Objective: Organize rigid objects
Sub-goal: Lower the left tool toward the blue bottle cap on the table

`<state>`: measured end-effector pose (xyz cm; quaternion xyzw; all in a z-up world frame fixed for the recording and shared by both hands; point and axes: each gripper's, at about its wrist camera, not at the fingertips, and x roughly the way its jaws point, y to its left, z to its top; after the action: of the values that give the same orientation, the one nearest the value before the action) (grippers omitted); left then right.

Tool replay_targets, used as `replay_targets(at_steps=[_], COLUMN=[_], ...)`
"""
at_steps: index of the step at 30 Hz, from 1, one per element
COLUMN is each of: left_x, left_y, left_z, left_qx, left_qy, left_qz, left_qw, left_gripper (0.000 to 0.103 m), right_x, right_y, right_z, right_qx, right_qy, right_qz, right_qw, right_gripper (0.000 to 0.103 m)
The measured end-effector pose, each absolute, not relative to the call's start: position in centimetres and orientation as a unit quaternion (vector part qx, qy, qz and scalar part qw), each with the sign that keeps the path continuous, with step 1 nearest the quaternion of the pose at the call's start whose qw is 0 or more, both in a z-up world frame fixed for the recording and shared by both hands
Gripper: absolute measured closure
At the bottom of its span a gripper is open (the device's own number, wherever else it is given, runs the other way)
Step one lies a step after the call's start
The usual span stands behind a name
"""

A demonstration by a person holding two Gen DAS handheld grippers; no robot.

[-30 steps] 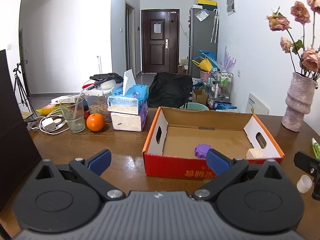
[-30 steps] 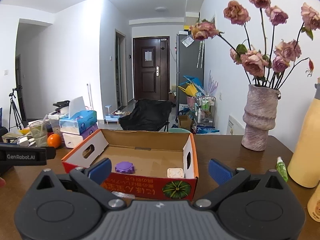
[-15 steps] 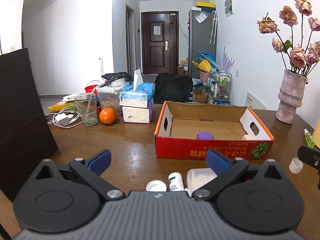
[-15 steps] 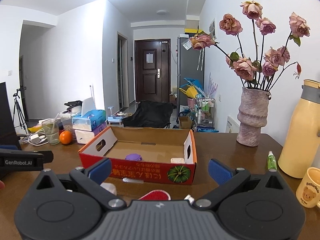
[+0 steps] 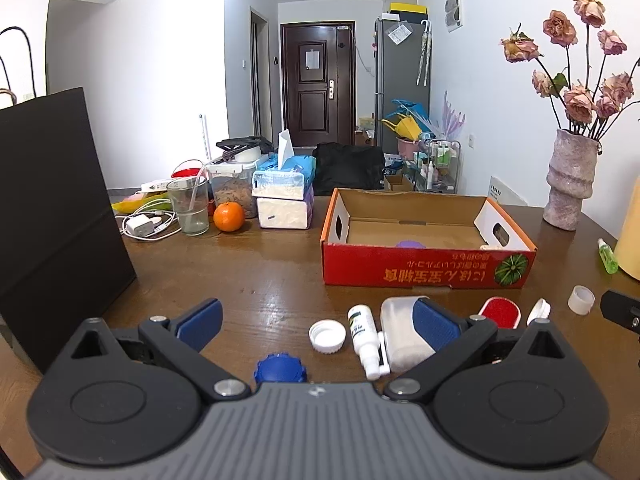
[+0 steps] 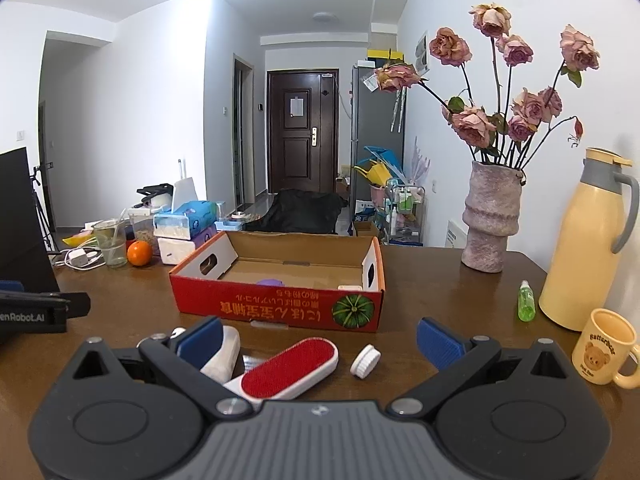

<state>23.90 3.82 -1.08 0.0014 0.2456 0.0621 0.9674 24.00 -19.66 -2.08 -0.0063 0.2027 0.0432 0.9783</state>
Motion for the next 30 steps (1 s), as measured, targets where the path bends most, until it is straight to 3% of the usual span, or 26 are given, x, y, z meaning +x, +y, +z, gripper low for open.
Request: replay_targets(at_steps=[30], left_x=[18.5], left_y=[4.8], left_z=[-4.6], left_qx=[0.001], left_qy=[0.286], left_qz=[0.051], left_qw=[0.957], left_gripper=[0.000], right_x=[18.6], right_y=[-18.3], right_z=[-4.8], right_qx=[-0.017], right_qy=[0.235], right_qz=[0.057], right_qw=[0.970], right_gripper=[0.000])
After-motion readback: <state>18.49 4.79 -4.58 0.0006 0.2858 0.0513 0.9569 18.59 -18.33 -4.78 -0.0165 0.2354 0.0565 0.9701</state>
